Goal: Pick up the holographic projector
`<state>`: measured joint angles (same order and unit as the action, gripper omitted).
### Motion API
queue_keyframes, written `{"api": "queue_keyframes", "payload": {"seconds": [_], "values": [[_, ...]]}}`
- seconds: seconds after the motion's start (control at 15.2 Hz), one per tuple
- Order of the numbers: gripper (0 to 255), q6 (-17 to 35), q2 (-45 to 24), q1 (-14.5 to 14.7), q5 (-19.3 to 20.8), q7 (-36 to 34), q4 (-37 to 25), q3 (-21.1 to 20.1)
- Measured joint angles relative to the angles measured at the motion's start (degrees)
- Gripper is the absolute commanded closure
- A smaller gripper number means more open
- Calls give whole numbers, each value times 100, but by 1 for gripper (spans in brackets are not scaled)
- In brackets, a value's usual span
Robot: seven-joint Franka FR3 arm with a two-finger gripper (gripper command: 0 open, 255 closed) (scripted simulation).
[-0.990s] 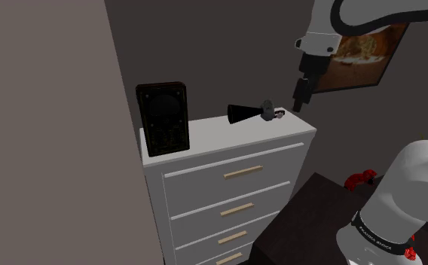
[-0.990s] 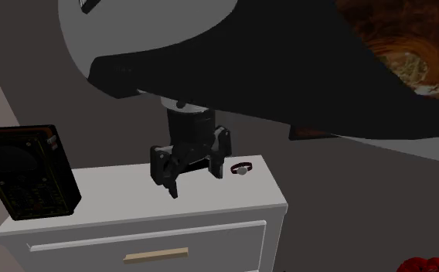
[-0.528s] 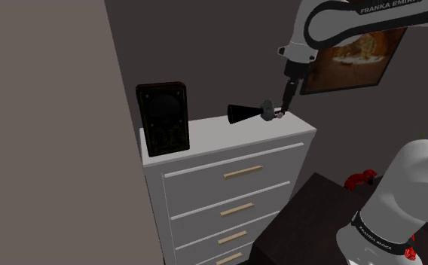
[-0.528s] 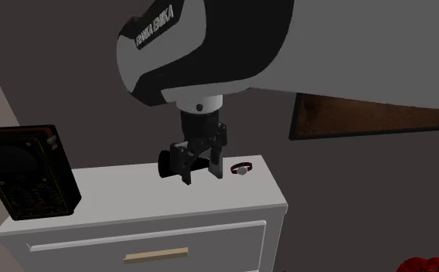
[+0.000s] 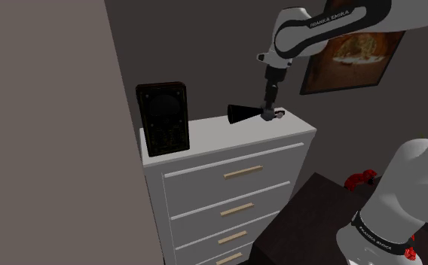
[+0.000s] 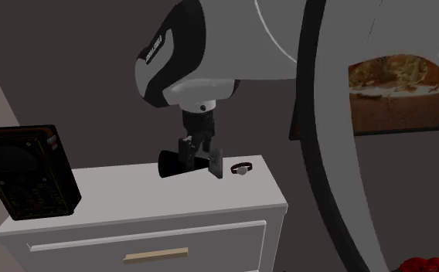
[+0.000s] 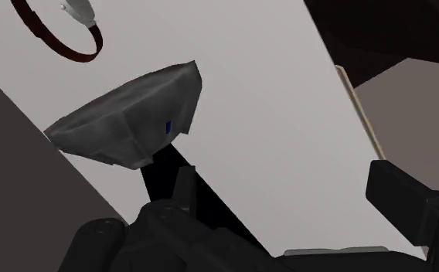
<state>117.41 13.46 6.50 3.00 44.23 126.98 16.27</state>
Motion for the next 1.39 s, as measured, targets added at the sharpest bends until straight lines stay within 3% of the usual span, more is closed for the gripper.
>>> {"api": "queue_keyframes", "payload": {"seconds": [0.46,0.99,1.06,1.39], "values": [[0,434,-1520,144,-576,1667,-1153,182],[0,944,-1846,133,-731,1913,-961,167],[255,973,-1859,132,-737,1918,-945,167],[255,1002,-1870,128,-748,1929,-938,168]]}}
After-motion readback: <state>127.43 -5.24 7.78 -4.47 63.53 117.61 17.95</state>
